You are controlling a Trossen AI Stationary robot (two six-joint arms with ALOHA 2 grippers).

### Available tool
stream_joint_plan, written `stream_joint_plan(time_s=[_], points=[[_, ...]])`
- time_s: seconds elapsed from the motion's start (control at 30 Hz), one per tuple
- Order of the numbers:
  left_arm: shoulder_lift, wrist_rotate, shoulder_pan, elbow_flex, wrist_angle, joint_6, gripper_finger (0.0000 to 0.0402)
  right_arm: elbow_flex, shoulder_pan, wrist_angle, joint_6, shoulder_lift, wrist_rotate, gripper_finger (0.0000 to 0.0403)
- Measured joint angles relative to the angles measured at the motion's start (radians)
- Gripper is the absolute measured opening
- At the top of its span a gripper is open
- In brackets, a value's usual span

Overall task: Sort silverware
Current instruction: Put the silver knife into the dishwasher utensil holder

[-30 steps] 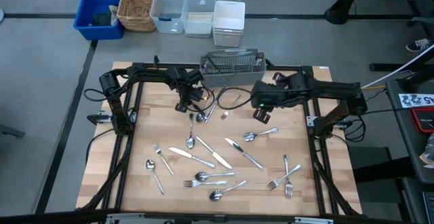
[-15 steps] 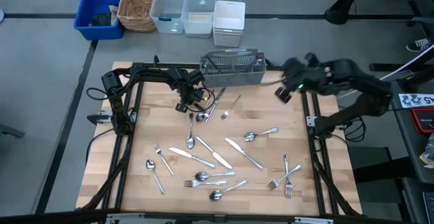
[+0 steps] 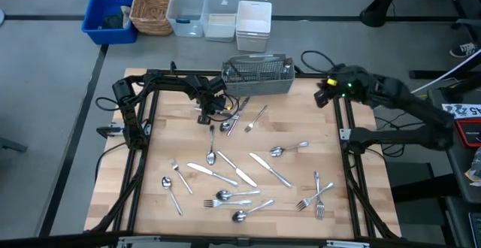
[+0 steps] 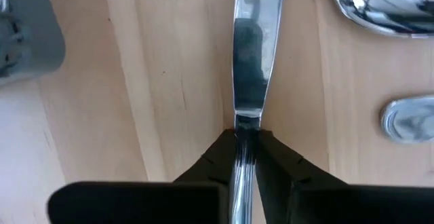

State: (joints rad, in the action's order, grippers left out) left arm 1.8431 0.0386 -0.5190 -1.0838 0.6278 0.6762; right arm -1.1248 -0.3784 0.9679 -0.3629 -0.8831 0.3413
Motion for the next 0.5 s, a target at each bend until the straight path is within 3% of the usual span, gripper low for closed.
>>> stream_joint_plan(time_s=[0.1, 0.23, 0.5], points=[[-0.001, 0.002, 0.000, 0.000, 0.001, -0.046, 0.0027, 0.171, -0.017, -0.238, 0.005, 0.053, -0.147, 0.0105], [-0.007, 0.015, 0.000, 0.002, 0.004, -0.096, 0.0026, 0.340, -0.015, -0.464, 0.005, 0.067, -0.264, 0.0105], [-0.035, 0.108, 0.002, 0.005, 0.009, -0.178, 0.0026, 0.514, -0.015, -0.687, -0.029, -0.024, -0.361, 0.0105]])
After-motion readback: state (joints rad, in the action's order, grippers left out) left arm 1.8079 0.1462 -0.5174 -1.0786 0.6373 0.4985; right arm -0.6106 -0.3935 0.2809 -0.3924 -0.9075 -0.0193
